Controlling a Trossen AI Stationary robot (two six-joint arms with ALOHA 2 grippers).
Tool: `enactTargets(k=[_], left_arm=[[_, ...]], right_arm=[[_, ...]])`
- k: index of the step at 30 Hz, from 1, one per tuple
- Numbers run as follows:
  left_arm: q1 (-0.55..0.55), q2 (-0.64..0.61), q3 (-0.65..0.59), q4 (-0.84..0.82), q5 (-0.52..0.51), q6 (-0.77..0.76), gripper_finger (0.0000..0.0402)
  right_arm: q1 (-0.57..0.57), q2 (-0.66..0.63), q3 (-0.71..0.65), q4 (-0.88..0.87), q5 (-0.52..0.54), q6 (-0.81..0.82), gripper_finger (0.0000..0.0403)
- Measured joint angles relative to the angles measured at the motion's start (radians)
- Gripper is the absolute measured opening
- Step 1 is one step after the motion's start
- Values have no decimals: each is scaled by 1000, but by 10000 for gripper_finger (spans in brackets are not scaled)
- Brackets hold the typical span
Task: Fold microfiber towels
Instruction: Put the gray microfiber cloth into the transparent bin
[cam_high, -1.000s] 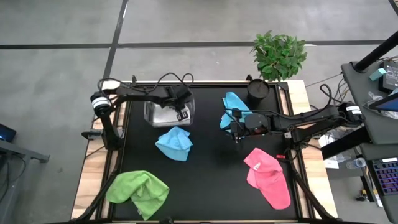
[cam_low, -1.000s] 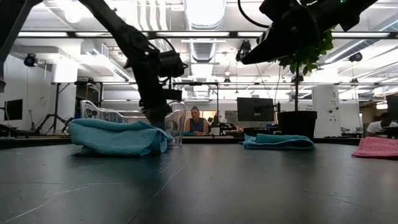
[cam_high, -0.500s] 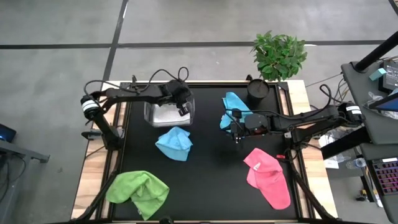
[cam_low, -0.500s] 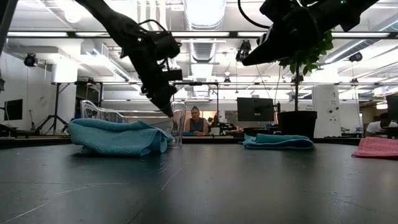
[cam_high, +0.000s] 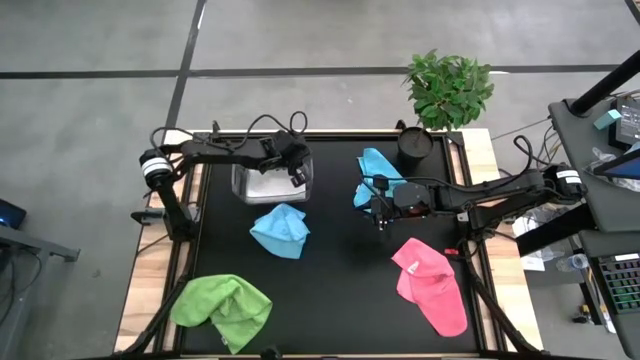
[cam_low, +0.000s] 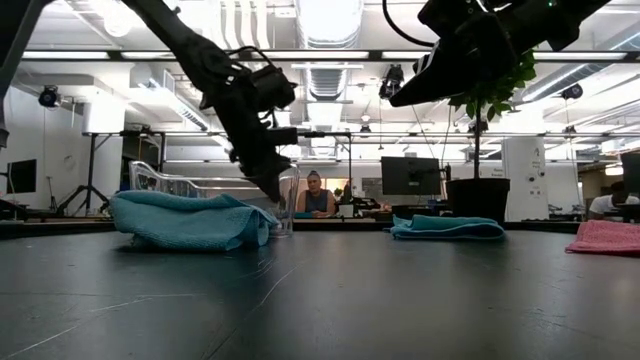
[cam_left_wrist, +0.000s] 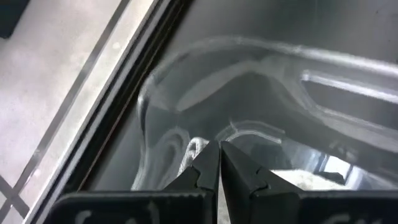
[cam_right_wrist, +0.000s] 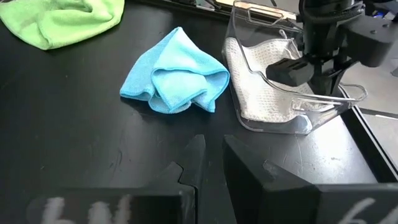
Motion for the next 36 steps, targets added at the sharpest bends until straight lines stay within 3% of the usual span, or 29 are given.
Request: enactTargets(k=[8,17,22,29,36], left_arm=[[-29,-106,2,-30,1,-19,0],[-30,-233,0,-284,3,-24,0],[-7,-225,-14,-408,3,-26,0],[18,-185,-83,-414,-3,-27,0],[21,-183,-96,-471,-132,-29,0]], right_arm=[[0,0,0,-3,0,0,48],[0,0,-1,-2,0,1,48],[0,1,-3,-3,0,1,48],[0,1,-4,-2,0,1,48],[0,1,-5,-3,0,1,48]])
